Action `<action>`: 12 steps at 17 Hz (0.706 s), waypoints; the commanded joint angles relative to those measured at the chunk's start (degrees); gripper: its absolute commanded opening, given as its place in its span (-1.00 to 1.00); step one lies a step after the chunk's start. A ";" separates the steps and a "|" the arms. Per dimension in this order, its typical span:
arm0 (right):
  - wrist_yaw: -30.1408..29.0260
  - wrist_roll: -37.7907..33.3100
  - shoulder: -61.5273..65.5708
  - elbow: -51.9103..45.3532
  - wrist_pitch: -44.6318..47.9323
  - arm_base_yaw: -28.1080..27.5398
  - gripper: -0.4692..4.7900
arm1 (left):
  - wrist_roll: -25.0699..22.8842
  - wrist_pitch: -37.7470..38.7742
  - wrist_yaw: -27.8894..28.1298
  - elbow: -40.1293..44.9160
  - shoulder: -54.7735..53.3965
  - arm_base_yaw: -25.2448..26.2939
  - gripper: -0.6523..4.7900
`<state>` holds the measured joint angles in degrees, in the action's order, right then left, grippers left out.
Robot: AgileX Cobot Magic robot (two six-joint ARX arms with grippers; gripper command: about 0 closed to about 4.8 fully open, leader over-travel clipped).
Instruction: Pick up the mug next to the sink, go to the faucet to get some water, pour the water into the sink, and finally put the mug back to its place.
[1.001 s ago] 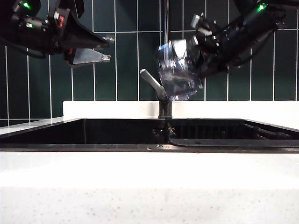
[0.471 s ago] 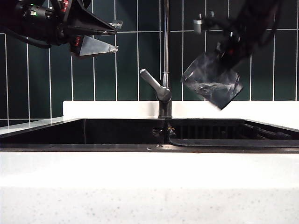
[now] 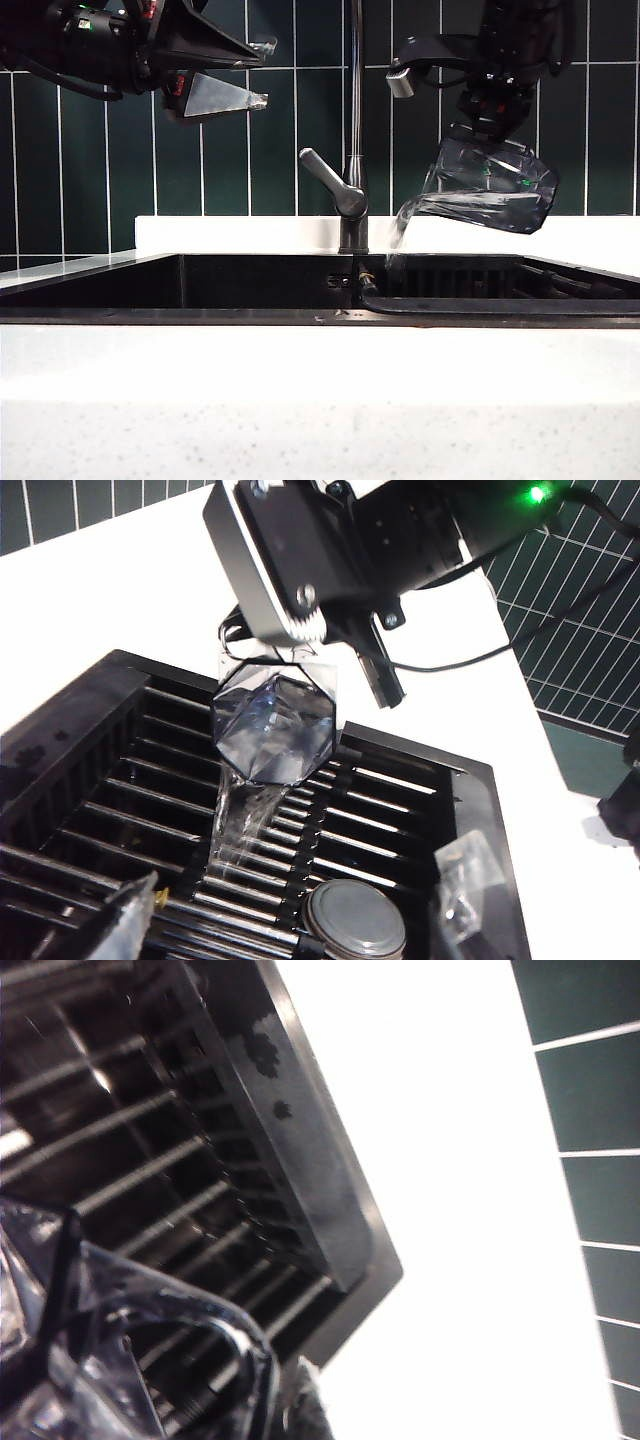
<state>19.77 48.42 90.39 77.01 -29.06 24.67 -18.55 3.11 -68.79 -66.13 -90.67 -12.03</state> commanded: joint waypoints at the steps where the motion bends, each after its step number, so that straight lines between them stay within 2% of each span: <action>1: 8.37 3.04 -0.48 0.39 0.55 0.48 -0.85 | 0.57 -0.63 -0.44 0.00 0.37 -0.17 0.57; 8: 20.74 11.69 -0.28 0.37 0.57 4.70 -0.85 | 0.59 -0.90 -0.44 0.00 0.37 -0.17 0.57; 12: 23.08 14.69 -0.28 0.37 0.90 7.15 -0.85 | 1.42 -1.07 -0.44 0.00 0.37 -0.17 0.57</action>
<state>41.52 62.22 90.39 77.01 -29.34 31.62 -17.45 2.44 -68.79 -66.13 -90.67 -12.14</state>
